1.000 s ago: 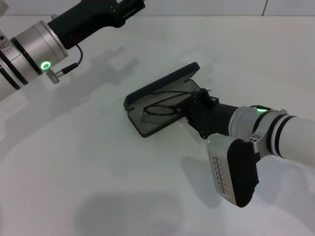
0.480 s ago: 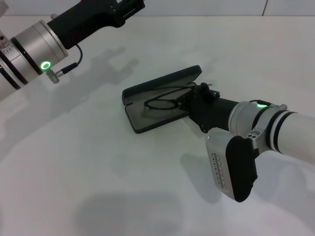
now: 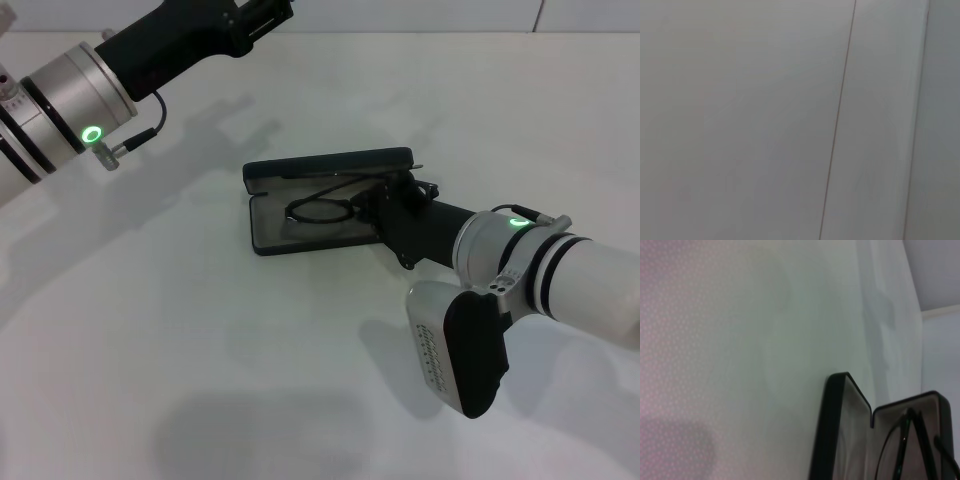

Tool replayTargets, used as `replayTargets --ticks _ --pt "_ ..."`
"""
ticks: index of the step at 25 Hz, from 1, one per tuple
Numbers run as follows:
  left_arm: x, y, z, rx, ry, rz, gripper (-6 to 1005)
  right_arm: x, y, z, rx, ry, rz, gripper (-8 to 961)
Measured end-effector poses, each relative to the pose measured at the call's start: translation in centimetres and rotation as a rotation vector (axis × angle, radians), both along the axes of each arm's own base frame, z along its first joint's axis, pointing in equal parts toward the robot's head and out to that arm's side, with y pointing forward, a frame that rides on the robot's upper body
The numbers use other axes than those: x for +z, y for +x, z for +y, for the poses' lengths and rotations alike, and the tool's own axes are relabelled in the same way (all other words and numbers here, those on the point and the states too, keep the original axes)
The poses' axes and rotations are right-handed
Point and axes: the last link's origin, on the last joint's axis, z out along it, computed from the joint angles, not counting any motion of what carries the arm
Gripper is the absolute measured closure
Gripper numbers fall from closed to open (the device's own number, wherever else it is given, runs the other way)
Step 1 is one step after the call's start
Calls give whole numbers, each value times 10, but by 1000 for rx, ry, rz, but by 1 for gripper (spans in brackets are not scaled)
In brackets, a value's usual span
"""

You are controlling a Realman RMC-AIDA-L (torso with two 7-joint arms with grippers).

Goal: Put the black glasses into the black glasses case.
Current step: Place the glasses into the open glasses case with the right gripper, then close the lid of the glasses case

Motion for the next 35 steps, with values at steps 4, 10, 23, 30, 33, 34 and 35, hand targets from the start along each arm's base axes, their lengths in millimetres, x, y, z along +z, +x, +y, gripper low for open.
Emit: replayTargets --ticks 4,10,23,30,33,34,35 --pt "0 0 0 -1 -1 1 345 0 -1 -1 -17 -5 20 828" --pt "-1 0 -1 -2 -6 5 345 -1 -4 -6 -67 -35 70 763" --pt "-2 -2 -2 1 -11 4 343 20 -5 -18 -241 -146 233 681" --pt "-6 -12 2 66 -53 54 342 98 15 -14 -508 -479 588 676" --pt "-12 -14 8 106 -109 108 342 143 44 -8 -596 -595 816 674" --pt "-14 -15 10 123 -139 135 342 158 56 -8 -617 -628 914 673" --pt "-17 -16 13 142 -170 154 342 168 64 -10 -630 -655 979 672"
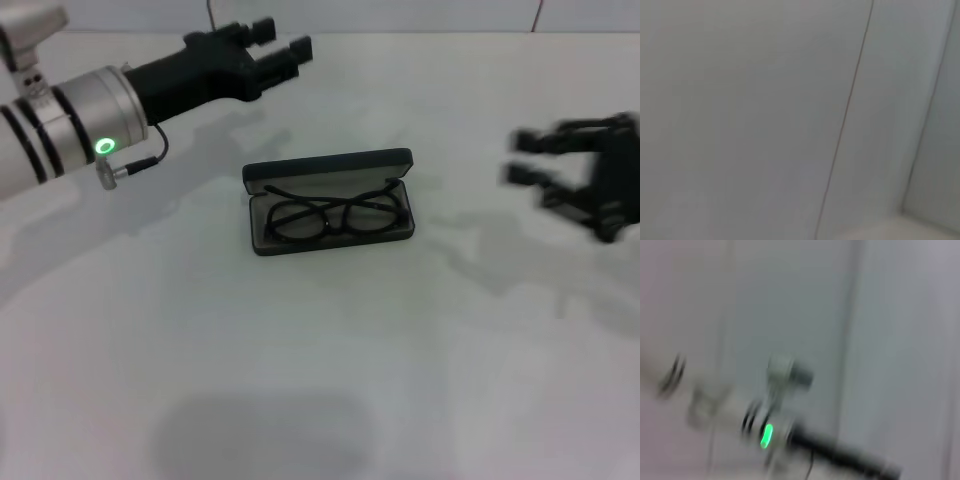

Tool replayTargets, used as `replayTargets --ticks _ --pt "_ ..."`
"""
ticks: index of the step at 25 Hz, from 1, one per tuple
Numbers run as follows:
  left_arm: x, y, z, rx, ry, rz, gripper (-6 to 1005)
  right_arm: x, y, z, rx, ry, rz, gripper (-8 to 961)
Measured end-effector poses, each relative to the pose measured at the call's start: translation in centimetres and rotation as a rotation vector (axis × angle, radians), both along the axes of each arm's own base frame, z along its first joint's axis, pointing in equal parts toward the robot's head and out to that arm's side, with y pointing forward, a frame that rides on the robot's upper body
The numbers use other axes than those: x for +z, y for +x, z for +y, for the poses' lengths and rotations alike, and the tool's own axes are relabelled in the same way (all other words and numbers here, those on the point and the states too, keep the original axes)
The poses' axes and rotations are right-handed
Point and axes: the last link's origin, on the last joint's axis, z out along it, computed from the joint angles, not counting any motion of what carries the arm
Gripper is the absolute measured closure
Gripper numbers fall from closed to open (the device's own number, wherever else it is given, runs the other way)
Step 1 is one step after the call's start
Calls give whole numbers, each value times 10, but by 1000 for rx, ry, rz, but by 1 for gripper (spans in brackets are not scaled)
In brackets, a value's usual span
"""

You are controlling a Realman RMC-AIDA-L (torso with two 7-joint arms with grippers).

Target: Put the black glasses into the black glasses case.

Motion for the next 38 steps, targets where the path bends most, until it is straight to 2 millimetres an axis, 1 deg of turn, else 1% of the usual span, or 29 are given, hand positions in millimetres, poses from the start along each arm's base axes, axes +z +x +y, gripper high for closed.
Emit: replayTargets --ticks 2,4,6,7,11,14,19,23,27,31,35,38 --pt "-5 -1 5 33 -54 43 341 24 20 -4 -66 10 135 671" --pt "-10 -1 7 48 -94 91 341 38 35 -11 -103 44 219 669" --pt "-17 -1 7 39 -128 145 341 43 45 -19 -123 85 259 668" --pt "-20 1 7 32 -139 162 341 43 50 -27 -133 117 266 667" --pt "-32 7 11 25 -181 234 340 40 50 -31 -129 138 262 664" --pt "-40 11 13 21 -195 283 340 37 48 -30 -117 143 258 462" --pt "-47 9 17 48 -203 343 339 32 44 -29 -98 123 246 230" --pt "-53 6 10 15 -226 384 339 31 43 -27 -100 122 238 212" --pt "-61 -7 -5 -43 -228 443 338 29 43 -23 -109 123 230 203" --pt "-64 -10 -13 -95 -194 433 338 26 41 -20 -112 117 218 202" --pt "-62 -9 -16 -123 -163 402 337 22 38 -17 -106 104 200 202" --pt "-49 7 -30 -260 -90 242 337 17 34 -15 -89 86 189 202"
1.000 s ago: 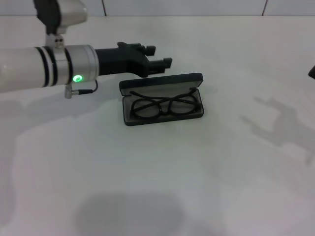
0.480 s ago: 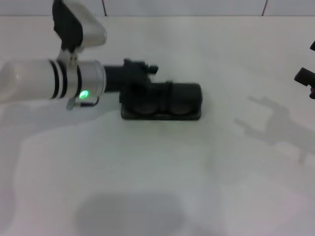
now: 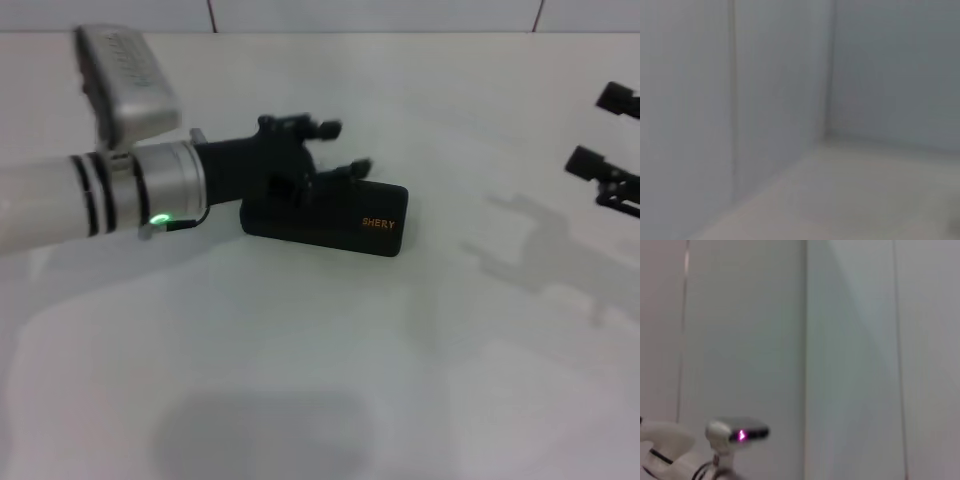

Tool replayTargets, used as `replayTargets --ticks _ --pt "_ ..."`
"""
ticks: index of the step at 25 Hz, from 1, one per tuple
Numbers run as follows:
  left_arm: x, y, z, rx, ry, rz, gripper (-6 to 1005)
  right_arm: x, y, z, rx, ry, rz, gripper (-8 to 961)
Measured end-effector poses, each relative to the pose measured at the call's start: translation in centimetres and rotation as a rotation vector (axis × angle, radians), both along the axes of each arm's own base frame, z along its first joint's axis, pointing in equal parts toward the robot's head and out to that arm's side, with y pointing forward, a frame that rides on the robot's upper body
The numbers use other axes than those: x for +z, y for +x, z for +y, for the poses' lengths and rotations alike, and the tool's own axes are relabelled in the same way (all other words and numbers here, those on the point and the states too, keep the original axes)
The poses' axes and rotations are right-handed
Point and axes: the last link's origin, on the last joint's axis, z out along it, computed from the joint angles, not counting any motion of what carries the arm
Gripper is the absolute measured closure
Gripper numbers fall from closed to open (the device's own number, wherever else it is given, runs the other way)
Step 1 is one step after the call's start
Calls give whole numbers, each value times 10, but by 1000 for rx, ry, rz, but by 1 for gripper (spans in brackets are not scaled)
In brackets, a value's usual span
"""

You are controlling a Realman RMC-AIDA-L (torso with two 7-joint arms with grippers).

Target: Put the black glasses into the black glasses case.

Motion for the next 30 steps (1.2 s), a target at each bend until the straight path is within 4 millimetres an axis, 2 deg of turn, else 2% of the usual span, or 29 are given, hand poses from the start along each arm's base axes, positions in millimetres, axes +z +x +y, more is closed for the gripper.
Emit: replayTargets --ticks 5,8,10,16,23,30 --pt "33 19 -33 -226 -4 -252 336 -12 -13 1 68 -64 -36 201" --pt "53 11 -49 -277 -49 -288 336 -19 -23 2 122 -108 -56 201" --pt "65 -4 -63 -272 -94 -290 317 -25 -30 3 155 -132 -71 201" --pt "69 -20 -82 -258 -105 -283 206 -49 -40 -5 246 -178 -105 200" --pt "67 -34 -105 -250 -129 -263 109 -59 -41 -5 232 -197 -83 114" --pt "68 -40 -113 -260 -169 -237 112 -74 -44 -4 245 -210 -78 122"
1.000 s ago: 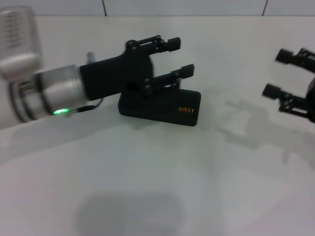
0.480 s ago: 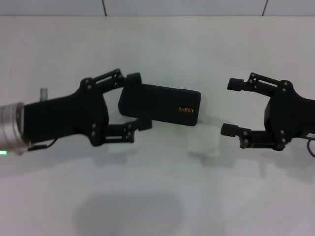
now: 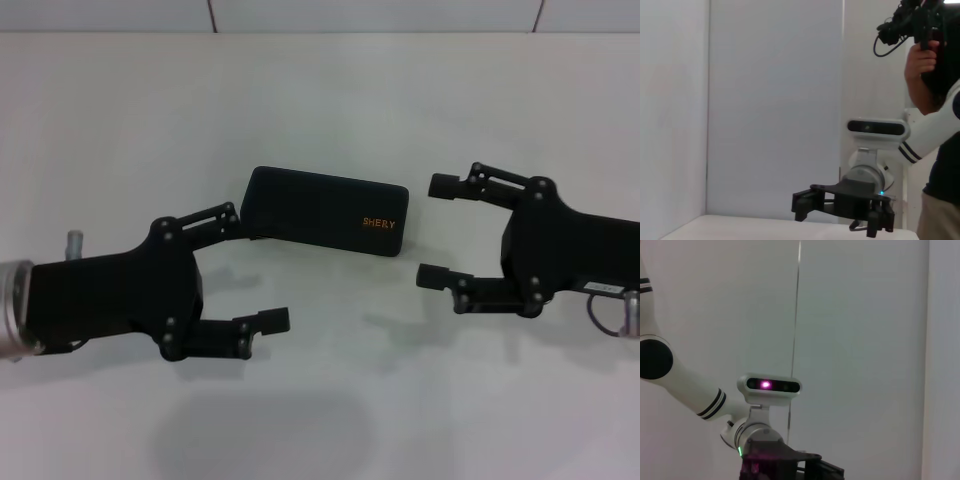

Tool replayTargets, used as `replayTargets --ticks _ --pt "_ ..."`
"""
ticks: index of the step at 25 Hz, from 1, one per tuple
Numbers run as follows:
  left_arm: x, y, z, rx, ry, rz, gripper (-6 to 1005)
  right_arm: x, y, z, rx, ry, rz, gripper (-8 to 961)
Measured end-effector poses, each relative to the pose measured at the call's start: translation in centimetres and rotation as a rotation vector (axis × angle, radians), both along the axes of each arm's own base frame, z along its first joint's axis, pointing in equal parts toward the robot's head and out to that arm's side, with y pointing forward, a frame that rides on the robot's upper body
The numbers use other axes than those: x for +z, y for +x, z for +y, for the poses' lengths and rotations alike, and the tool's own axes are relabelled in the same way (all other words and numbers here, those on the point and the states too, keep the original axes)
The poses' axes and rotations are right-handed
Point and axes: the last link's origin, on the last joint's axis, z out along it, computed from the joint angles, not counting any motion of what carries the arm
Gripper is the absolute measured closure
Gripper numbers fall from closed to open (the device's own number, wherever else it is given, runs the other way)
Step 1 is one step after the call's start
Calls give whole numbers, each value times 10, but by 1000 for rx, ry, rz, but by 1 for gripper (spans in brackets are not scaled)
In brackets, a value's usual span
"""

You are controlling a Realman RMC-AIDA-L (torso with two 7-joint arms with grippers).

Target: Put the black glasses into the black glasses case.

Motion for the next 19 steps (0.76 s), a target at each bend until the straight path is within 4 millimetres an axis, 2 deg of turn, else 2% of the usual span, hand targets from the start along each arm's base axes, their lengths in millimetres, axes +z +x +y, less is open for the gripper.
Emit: replayTargets --ticks 4,12,19 --pt "-4 -2 -6 -7 20 -3 112 -1 2 0 -6 17 7 124" --pt "-9 1 -5 7 29 -31 111 1 6 -2 -32 34 27 124" --pt "-22 3 -4 15 56 -28 112 -1 12 -5 -38 63 18 124"
